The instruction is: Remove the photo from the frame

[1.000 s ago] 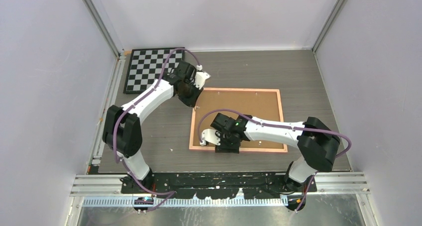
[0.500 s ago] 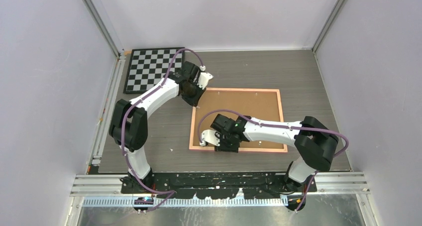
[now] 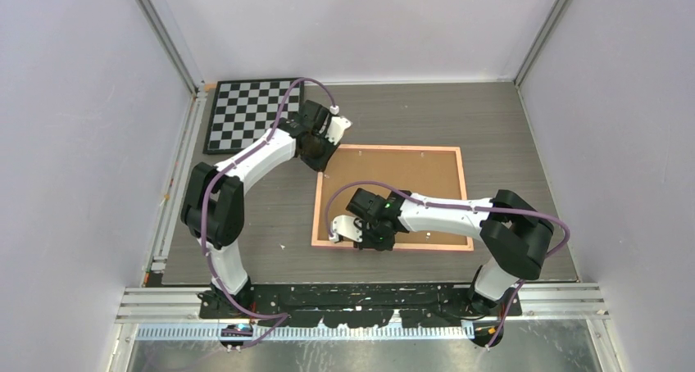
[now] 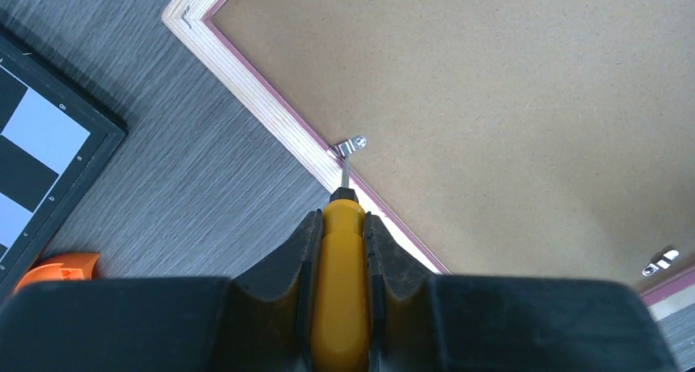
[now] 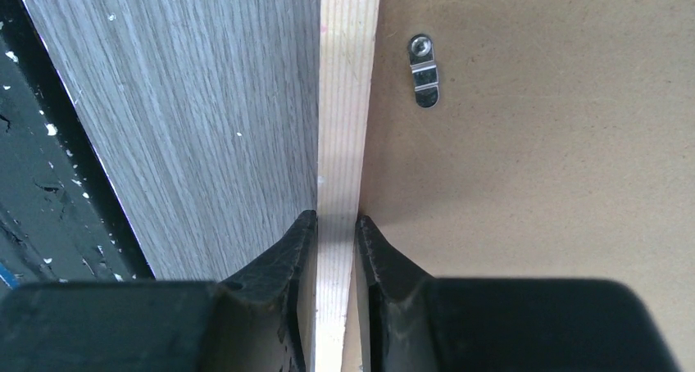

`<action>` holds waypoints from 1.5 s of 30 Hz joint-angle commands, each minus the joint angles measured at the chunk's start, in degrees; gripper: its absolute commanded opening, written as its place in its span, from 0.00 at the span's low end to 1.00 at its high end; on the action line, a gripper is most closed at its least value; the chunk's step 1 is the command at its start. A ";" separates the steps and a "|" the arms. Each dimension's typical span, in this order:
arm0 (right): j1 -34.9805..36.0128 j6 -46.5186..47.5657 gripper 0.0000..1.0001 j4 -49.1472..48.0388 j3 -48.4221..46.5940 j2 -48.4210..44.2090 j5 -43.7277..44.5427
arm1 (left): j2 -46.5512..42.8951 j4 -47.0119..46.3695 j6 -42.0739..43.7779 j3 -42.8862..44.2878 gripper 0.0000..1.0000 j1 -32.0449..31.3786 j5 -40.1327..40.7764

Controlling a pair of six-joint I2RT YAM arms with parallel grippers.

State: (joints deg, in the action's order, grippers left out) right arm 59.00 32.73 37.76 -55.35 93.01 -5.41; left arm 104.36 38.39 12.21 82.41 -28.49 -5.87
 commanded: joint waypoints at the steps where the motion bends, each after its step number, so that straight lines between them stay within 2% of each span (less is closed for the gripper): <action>1: -0.02 1.07 0.07 2.40 -0.35 0.58 -2.82 | 0.83 -4.15 -0.07 0.17 0.00 -0.15 1.51; 11: 0.04 2.16 0.04 3.61 -0.34 1.15 -4.52 | 1.73 -5.40 -0.38 0.16 0.00 -0.31 0.76; 26: 0.02 1.90 0.04 3.28 -0.61 1.81 -4.17 | 1.43 -5.15 -0.93 -2.41 0.00 -2.87 -6.12; 39: 0.02 1.77 0.04 3.07 -0.63 1.76 -4.02 | 1.29 -4.12 -0.36 -2.23 0.00 -4.20 -7.08; 42: 0.06 1.22 0.07 2.33 -0.72 1.20 -3.30 | 0.43 -3.47 -0.17 -1.18 0.00 -3.99 -6.28; 45: -0.41 0.11 0.18 1.55 -1.21 -0.49 -1.11 | -1.15 -2.27 0.03 0.95 0.00 -3.11 -5.79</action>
State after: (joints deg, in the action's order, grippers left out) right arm 58.70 33.93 38.61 -56.05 93.62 -6.13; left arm 104.99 32.69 12.45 81.49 -32.01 -9.69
